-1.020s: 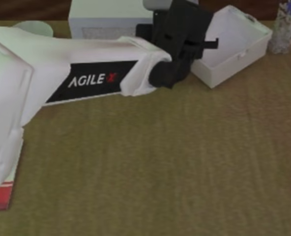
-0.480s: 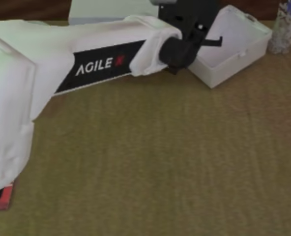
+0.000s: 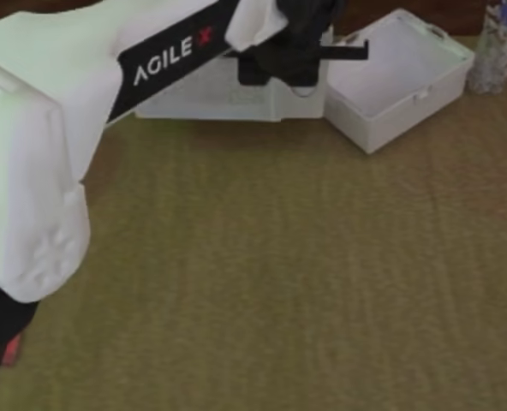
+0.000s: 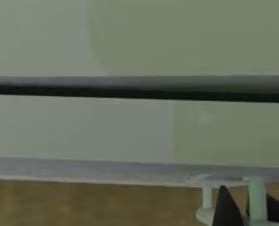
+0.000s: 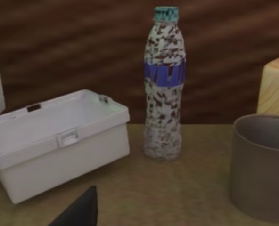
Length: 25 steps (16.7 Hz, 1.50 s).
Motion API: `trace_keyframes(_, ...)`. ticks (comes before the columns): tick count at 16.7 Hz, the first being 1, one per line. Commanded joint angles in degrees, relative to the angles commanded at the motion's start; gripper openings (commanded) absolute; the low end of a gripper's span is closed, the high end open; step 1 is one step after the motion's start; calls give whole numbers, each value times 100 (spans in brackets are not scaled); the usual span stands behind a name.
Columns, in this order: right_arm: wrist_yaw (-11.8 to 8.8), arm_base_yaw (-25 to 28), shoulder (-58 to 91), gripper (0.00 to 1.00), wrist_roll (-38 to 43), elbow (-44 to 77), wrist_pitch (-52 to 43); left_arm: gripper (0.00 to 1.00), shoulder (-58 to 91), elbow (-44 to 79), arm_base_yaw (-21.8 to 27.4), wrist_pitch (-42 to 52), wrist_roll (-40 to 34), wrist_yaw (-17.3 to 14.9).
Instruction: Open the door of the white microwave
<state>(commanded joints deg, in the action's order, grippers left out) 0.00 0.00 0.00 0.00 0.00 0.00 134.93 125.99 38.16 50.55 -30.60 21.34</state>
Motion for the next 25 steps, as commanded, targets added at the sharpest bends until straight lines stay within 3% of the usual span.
trace_keyframes(5, 0, 0, 0, 100, 0, 0, 0, 0, 207, 737, -139, 1059, -247, -364)
trace_keyframes(25, 0, 0, 0, 100, 0, 0, 0, 0, 214, 758, -143, 1086, -254, -376)
